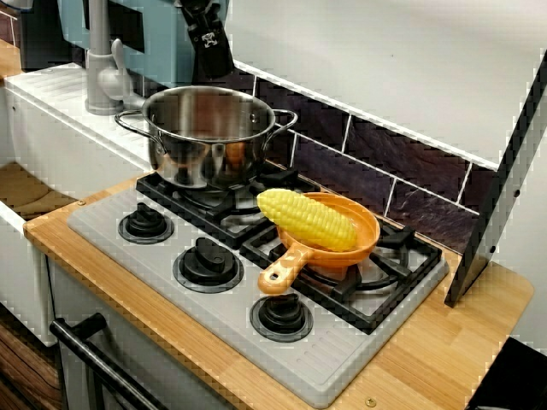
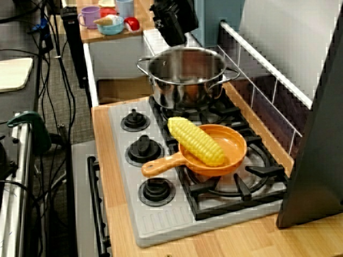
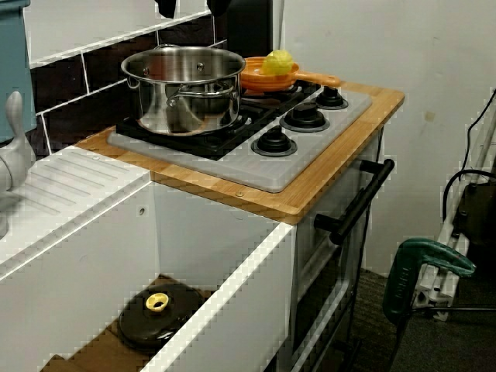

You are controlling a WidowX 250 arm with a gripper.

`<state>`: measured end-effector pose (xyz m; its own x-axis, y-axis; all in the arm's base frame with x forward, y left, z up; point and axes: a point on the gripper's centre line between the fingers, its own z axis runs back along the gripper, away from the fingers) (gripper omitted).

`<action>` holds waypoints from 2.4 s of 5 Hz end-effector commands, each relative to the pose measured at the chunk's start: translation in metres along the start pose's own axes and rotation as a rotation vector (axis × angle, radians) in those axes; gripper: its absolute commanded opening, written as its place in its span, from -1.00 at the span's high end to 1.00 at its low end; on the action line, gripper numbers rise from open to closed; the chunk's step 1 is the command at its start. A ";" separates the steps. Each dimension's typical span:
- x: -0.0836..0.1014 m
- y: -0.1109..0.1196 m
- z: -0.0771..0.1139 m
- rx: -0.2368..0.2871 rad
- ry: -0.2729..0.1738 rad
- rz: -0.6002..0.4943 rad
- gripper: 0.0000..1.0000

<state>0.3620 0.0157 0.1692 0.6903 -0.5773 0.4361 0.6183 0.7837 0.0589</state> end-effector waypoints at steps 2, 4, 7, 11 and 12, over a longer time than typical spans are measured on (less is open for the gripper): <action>-0.022 0.012 -0.007 0.085 -0.037 -0.014 -1.00; -0.034 0.007 -0.026 0.107 -0.019 0.032 -1.00; -0.032 -0.001 -0.062 0.112 0.024 -0.002 -1.00; -0.033 -0.003 -0.077 0.073 0.079 -0.024 -0.92; -0.030 0.000 -0.065 0.061 0.071 -0.013 1.00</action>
<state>0.3624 0.0119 0.0738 0.7322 -0.5982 0.3256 0.6124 0.7875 0.0697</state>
